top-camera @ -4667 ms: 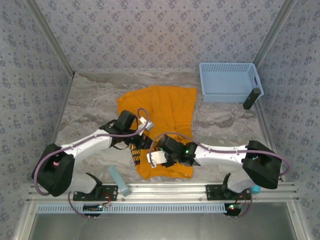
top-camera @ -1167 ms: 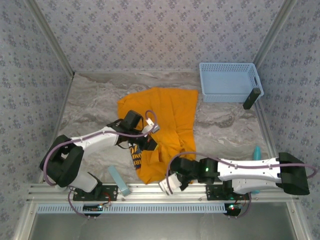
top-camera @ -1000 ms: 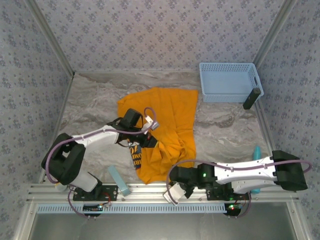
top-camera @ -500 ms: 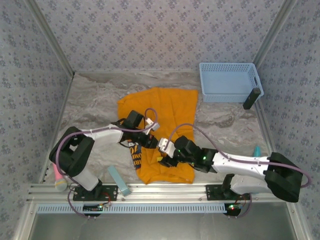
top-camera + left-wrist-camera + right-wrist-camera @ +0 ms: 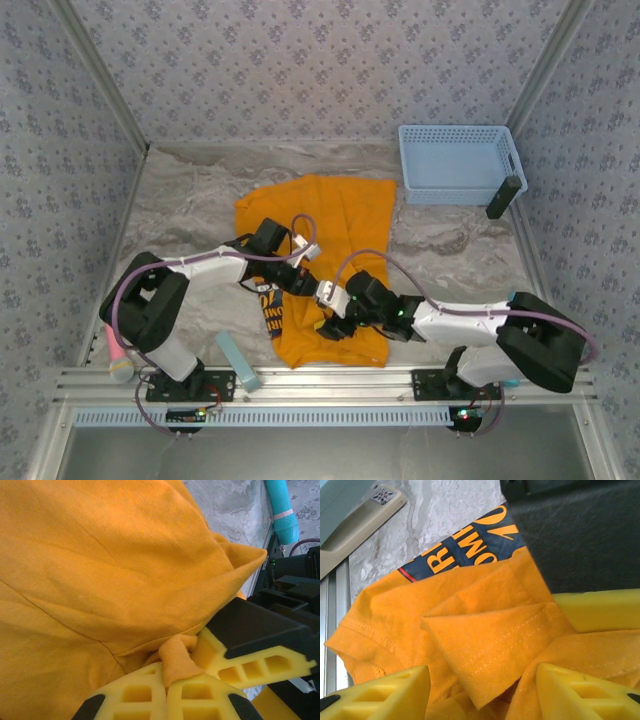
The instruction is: Fold the inside-out t-shirt
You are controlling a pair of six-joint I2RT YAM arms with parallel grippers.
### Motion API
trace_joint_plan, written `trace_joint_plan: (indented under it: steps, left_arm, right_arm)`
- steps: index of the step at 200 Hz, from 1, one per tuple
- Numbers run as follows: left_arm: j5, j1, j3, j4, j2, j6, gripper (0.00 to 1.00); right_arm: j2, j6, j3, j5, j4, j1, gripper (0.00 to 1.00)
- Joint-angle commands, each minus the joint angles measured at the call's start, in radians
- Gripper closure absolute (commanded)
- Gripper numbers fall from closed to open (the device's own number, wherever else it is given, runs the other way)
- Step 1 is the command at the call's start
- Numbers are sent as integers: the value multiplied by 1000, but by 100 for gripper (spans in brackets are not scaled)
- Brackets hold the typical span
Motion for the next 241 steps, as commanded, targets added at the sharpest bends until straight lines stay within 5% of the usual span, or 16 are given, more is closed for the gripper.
trace_joint_plan:
  steps: [1, 43, 95, 123, 185, 216, 241]
  left_arm:
    - [19, -1, 28, -38, -39, 23, 97]
    - [-10, 0, 35, -29, -83, -13, 96]
    - [-34, -2, 17, -34, -128, -20, 96]
    - [-37, -2, -4, -14, -140, -40, 96]
    - [-41, -3, -9, 4, -111, -34, 96]
    - [-36, -6, -11, 8, -124, -38, 96]
    - [-25, -12, -7, 10, -127, -40, 96]
  right_arm:
    - [23, -135, -4, -149, 39, 17, 41]
    - [56, -308, 24, -219, 22, 95, 40]
    - [15, -310, 8, -227, 29, 129, 41]
    - [-94, -219, -51, 120, 35, 120, 38]
    - [-29, -110, -70, 360, 98, 113, 29]
    - [-25, -74, -71, 316, 72, 88, 28]
    - [7, -128, -74, 153, 132, 86, 28]
